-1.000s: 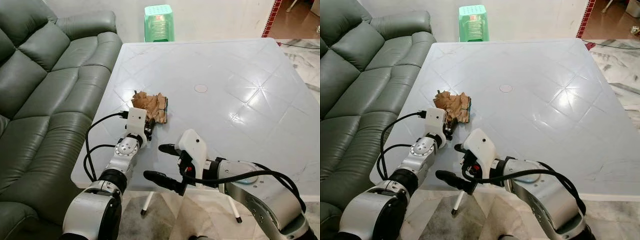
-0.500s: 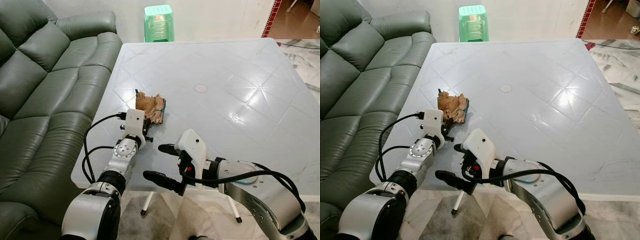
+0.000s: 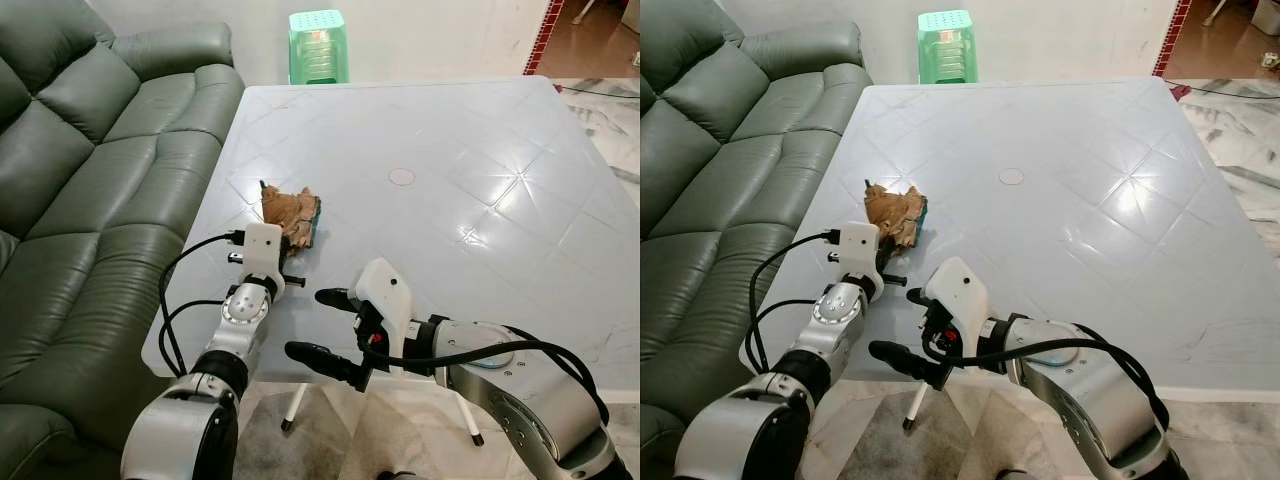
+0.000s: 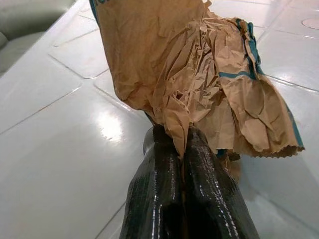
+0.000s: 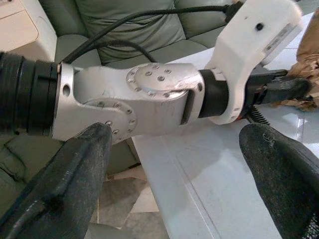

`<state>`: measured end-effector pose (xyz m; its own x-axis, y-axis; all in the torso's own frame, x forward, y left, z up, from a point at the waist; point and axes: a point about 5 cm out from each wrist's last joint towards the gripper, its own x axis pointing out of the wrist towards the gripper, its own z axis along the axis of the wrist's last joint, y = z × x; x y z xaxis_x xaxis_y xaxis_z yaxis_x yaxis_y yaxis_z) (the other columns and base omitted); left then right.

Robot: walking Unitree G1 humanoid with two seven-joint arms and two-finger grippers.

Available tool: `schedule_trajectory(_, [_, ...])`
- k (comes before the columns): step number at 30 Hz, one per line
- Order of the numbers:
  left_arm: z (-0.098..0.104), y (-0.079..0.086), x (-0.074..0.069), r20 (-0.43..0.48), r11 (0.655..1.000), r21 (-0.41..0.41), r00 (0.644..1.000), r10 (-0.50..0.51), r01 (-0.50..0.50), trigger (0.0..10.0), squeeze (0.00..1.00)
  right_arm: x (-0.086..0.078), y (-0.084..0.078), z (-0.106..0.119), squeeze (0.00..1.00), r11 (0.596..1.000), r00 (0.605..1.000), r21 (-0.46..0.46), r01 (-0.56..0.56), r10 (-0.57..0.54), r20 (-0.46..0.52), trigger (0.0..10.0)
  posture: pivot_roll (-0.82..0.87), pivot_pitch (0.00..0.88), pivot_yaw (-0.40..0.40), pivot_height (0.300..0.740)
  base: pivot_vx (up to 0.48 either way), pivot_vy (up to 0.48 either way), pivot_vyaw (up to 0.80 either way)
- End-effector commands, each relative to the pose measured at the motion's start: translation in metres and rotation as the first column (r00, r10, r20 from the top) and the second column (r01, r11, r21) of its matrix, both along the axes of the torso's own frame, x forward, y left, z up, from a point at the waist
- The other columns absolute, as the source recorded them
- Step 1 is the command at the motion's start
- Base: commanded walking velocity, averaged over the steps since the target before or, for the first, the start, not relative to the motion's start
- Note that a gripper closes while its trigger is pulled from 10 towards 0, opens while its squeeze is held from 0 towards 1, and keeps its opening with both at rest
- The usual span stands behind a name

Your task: Picking trash to rubbish bin

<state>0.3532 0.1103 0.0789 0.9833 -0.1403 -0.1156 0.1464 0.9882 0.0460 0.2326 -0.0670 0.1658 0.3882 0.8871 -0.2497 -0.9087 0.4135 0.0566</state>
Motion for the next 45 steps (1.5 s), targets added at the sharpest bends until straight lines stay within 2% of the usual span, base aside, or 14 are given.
schedule_trajectory(1, [-0.009,0.004,-0.006,-0.021,1.0,0.017,0.999,0.024,-0.024,0.0,0.0,0.0,0.004,0.001,0.0,1.0,1.0,0.009,-0.02,0.02,0.0,10.0,-0.16,0.06,0.046,0.74,0.0,0.0,0.0])
schedule_trajectory(5, [-0.001,0.015,-0.008,0.099,0.994,0.041,0.99,0.097,-0.101,0.0,0.0,0.002,0.004,0.001,0.0,1.0,1.0,0.012,-0.016,0.016,0.004,10.0,-0.15,0.053,0.042,0.74,0.0,0.0,0.0])
schedule_trajectory(11, [0.026,0.029,-0.011,0.302,0.983,0.073,0.943,0.141,-0.171,0.0,0.0,0.009,0.005,0.002,0.0,1.0,1.0,0.017,-0.005,0.005,0.024,10.0,-0.12,0.037,0.036,0.74,0.0,0.0,0.0])
schedule_trajectory(13, [0.04,0.033,-0.014,0.378,0.978,0.08,0.914,0.147,-0.191,0.0,0.0,0.012,0.006,0.003,0.0,1.0,0.999,0.028,0.011,-0.012,0.032,10.0,-0.1,0.033,0.033,0.74,0.0,0.0,0.0])
schedule_trajectory(14, [0.056,0.036,-0.018,0.464,0.974,0.082,0.873,0.149,-0.21,0.0,0.0,0.016,0.007,0.005,0.0,0.999,0.998,0.039,0.032,-0.034,0.049,10.0,-0.1,0.029,0.032,0.74,0.0,0.0,0.0])
schedule_trajectory(20, [0.093,0.03,-0.035,0.618,0.973,0.072,0.775,0.129,-0.22,0.0,0.0,0.036,0.009,0.01,0.0,0.987,0.984,0.085,0.138,-0.146,0.098,10.0,-0.06,0.018,0.032,0.74,0.0,0.0,0.0])
schedule_trajectory(22, [0.098,0.027,-0.04,0.633,0.974,0.087,0.766,0.109,-0.21,0.0,0.0,0.042,0.008,0.013,0.0,0.977,0.975,0.107,0.182,-0.194,0.11,10.0,-0.06,0.016,0.033,0.74,0.0,0.0,0.0])
schedule_trajectory(25, [0.098,0.027,-0.046,0.629,0.973,0.096,0.771,0.102,-0.208,0.0,0.0,0.051,0.006,0.016,0.0,0.959,0.955,0.138,0.248,-0.266,0.134,10.0,-0.04,0.014,0.035,0.74,0.0,0.0,0.0])
schedule_trajectory(28, [0.089,0.031,-0.053,0.583,0.971,0.096,0.803,0.125,-0.22,0.0,0.0,0.061,0.002,0.019,0.0,0.926,0.92,0.167,0.337,-0.362,0.152,10.0,-0.04,0.014,0.036,0.74,0.0,0.0,0.0])
schedule_trajectory(29, [0.082,0.035,-0.057,0.537,0.968,0.083,0.829,0.158,-0.239,0.0,0.0,0.068,-0.003,0.021,0.0,0.897,0.888,0.184,0.402,-0.431,0.161,10.0,-0.03,0.014,0.036,0.74,0.0,0.0,0.0])
schedule_trajectory(31, [0.079,0.037,-0.058,0.515,0.966,0.074,0.839,0.177,-0.249,0.0,0.0,0.071,-0.005,0.022,0.0,0.883,0.873,0.192,0.427,-0.458,0.164,10.0,-0.03,0.016,0.037,0.74,0.0,0.0,0.0])
schedule_trajectory(32, [0.074,0.04,-0.062,0.472,0.963,0.056,0.857,0.207,-0.264,0.0,0.0,0.077,-0.012,0.023,0.0,0.845,0.832,0.205,0.493,-0.527,0.173,10.0,-0.03,0.019,0.036,0.74,0.0,0.0,0.0])
schedule_trajectory(35, [0.075,0.039,-0.065,0.451,0.968,0.026,0.867,0.212,-0.251,0.0,0.0,0.084,-0.022,0.023,0.0,0.804,0.789,0.21,0.556,-0.59,0.17,10.0,-0.02,0.023,0.036,0.74,0.0,0.0,0.0])
schedule_trajectory(45, [0.089,0.025,-0.062,0.436,0.98,-0.016,0.88,0.187,-0.2,0.0,0.0,0.088,-0.025,0.02,0.0,0.769,0.754,0.222,0.599,-0.635,0.166,10.0,-0.03,0.026,0.047,0.74,0.0,0.0,-0.17])
